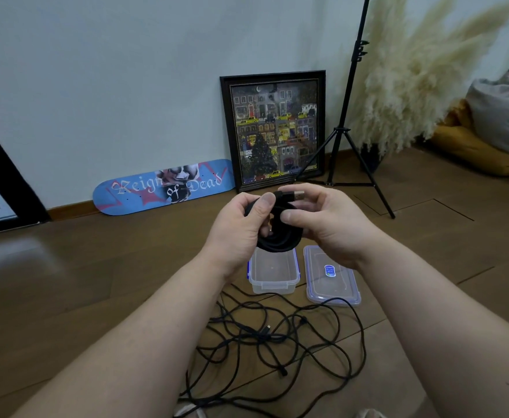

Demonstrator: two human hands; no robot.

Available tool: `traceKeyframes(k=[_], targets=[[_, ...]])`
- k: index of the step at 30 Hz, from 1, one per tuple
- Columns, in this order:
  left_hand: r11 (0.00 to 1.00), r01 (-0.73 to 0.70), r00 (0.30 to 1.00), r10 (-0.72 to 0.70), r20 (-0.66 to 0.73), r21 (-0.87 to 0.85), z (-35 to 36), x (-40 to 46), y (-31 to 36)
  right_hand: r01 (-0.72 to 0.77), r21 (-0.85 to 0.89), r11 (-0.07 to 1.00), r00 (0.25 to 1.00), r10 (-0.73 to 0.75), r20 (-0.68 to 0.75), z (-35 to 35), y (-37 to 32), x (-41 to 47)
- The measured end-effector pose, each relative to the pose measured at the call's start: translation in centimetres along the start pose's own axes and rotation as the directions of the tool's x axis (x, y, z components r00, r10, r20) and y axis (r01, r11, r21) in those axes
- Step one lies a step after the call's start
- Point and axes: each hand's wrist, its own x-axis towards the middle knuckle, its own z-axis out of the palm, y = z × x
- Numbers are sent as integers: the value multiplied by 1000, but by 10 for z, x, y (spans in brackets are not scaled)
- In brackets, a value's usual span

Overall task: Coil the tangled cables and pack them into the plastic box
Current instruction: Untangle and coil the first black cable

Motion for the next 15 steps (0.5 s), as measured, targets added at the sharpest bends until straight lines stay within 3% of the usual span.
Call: traceKeyframes(k=[3, 15], targets=[[998, -29, 999, 31, -32, 59, 2, 1, -2, -45, 83, 996, 999, 45, 3, -3, 4, 3], [986, -26, 993, 44, -108, 164, -9, 4, -7, -53, 52, 997, 997, 50, 58, 5, 10, 6]])
